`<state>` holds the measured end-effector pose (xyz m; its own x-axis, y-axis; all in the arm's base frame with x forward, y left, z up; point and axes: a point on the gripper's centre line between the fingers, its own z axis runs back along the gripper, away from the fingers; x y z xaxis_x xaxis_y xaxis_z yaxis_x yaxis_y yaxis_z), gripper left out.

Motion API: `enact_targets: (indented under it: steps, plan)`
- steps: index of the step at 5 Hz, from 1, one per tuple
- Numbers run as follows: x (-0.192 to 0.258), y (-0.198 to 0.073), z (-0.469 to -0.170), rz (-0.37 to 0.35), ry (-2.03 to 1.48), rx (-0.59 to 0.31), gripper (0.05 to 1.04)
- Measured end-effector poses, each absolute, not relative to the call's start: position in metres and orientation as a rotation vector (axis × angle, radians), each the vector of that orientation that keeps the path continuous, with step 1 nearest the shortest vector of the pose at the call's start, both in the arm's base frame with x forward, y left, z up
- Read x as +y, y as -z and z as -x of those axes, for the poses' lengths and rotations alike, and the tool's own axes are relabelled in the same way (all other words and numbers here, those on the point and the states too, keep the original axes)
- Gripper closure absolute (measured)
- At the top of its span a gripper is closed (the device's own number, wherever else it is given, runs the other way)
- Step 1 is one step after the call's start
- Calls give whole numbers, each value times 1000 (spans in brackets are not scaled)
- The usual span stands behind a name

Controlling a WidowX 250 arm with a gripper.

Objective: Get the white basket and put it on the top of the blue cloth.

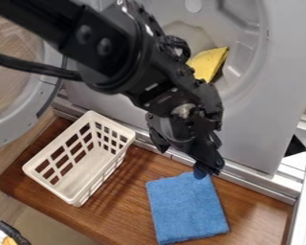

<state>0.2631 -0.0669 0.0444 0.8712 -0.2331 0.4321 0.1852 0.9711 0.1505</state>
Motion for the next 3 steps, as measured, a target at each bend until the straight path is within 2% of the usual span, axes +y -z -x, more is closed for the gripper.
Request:
enact_targets:
  steps: [1, 3]
  plan:
    - [-65, -39, -260, -111, 215, -443, 83]
    - [-15, -26, -245, -197, 99, -368, 83]
